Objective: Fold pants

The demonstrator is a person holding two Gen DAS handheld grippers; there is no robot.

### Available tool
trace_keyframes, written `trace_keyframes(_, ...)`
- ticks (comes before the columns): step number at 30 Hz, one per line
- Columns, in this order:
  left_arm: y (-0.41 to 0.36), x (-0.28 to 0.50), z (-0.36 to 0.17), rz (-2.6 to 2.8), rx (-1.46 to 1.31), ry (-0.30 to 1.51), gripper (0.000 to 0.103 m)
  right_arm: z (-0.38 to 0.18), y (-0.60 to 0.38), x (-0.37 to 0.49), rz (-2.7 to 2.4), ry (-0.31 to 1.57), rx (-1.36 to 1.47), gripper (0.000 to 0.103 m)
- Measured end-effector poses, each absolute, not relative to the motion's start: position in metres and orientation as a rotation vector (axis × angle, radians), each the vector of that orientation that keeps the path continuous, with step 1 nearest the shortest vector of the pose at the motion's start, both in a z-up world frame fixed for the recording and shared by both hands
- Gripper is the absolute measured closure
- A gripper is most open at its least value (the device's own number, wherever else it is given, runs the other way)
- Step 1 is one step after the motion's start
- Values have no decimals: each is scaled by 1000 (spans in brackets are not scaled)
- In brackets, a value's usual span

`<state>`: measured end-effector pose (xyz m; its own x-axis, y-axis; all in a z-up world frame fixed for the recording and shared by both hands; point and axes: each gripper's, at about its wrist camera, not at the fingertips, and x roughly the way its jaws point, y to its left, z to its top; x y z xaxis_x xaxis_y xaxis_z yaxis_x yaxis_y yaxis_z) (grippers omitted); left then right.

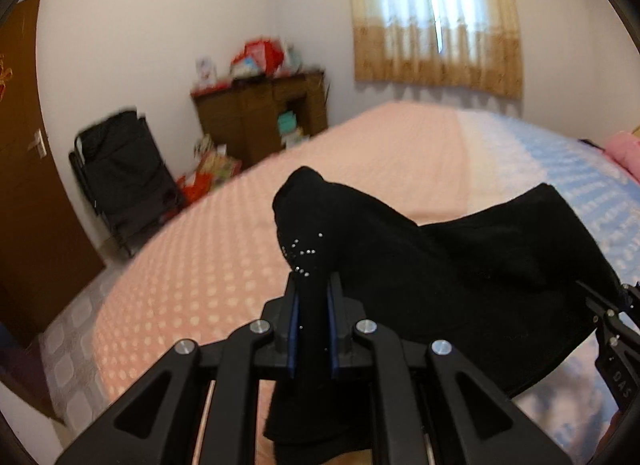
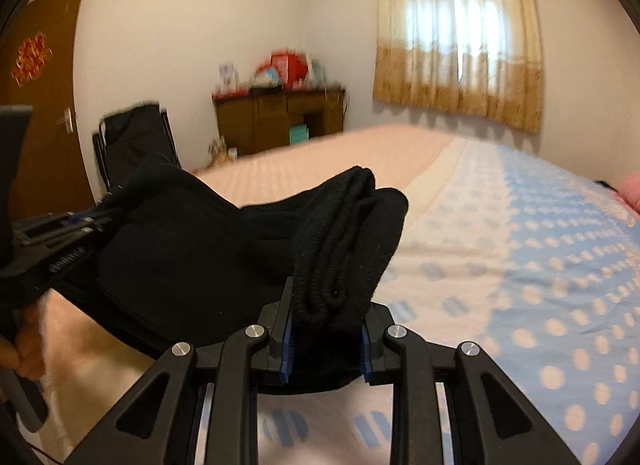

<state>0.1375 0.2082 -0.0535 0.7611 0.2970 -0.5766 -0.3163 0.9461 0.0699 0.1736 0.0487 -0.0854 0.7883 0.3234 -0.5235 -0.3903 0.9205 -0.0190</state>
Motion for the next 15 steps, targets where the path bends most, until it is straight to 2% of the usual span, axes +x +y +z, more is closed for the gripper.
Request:
trace_keyframes(5, 226, 145, -85, 332, -93, 717, 86, -117, 52, 201, 377, 649, -141, 76)
trace_keyframes(8, 228, 145, -94, 343, -104, 740, 76, -119, 48, 208, 387, 671, -126, 73)
trace_keyframes(9, 227, 139, -94, 356, -106, 739, 65, -122, 47, 209, 386, 682, -123, 71)
trace_keyframes(10, 226, 136, -95, 383, -105, 740, 45, -125, 45, 212, 384, 696, -117, 68)
trace_keyframes(11, 227, 132, -97, 413, -105, 744, 34, -125, 43, 218, 384, 709, -105, 62)
trace_keyframes(12, 233, 130, -98, 453, -118, 751, 14, -126, 38, 221, 384, 722, -76, 58)
trace_keyframes(13, 243, 127, -99, 478, -155, 767, 2, -127, 33, 224, 384, 734, -50, 49)
trace_keyframes(14, 250, 124, -100, 486, -193, 784, 0, -127, 28, 224, 384, 746, -22, 42)
trace_keyframes(15, 257, 121, -102, 480, -241, 801, 0, -127, 21, 226, 395, 763, 20, 41)
